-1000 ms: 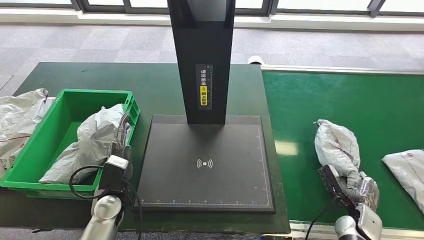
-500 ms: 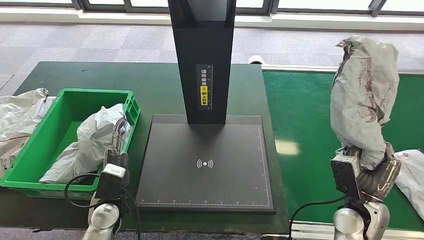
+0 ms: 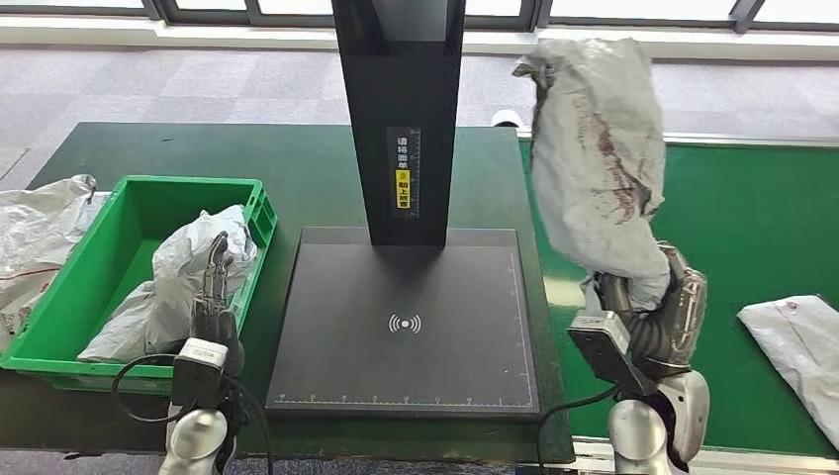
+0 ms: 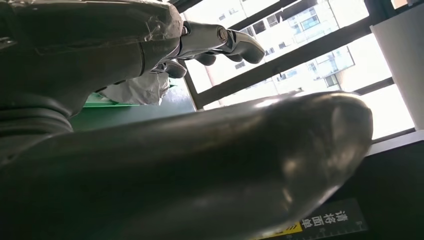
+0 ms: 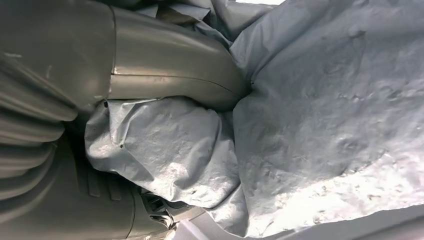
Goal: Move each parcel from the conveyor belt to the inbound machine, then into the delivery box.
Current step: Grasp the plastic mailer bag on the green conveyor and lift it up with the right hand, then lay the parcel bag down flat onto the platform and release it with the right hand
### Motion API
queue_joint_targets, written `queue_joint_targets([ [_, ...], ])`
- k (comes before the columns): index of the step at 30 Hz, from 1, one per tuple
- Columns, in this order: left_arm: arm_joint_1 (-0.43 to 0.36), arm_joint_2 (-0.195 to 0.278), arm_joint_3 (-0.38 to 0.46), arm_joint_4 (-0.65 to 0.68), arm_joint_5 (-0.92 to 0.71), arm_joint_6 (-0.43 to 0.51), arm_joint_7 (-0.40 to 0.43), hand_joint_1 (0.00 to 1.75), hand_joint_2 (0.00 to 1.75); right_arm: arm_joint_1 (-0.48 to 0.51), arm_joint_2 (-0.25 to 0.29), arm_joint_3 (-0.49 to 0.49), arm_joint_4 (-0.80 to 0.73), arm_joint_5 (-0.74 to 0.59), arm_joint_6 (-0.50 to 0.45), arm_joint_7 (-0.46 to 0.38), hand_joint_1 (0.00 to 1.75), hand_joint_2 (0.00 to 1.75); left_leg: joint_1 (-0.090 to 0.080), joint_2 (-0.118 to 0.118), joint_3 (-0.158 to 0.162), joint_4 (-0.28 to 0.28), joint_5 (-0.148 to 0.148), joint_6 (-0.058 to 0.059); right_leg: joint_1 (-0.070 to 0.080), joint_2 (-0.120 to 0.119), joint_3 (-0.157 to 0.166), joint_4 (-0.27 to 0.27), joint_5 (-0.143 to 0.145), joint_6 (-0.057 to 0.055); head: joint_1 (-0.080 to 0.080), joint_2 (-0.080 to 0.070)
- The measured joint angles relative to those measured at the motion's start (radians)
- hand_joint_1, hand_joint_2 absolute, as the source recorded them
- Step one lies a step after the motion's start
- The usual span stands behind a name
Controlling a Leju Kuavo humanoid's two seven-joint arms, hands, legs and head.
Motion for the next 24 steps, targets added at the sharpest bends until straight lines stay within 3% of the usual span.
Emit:
queue_joint_targets([
  [10,0.014,0.000,0.004,-0.022,0.003,-0.001,-0.006,0.00,0.00,-0.016,-0.013,0.099,0.037,0.023,0.017,0.019,1.75,1.75,0.000,-0.001,0.000,0.000,0.000,0.000,0.000,-0.001,0.000,0.000,0.000,0.000,0.000,0.000],
  [24,0.017,0.000,0.009,-0.026,0.003,-0.002,-0.006,0.00,0.00,-0.023,-0.020,0.122,0.061,0.024,0.018,0.022,1.75,1.75,0.000,-0.001,0.000,0.000,0.000,0.000,0.000,-0.001,0.000,0.000,0.000,0.000,0.000,0.000],
])
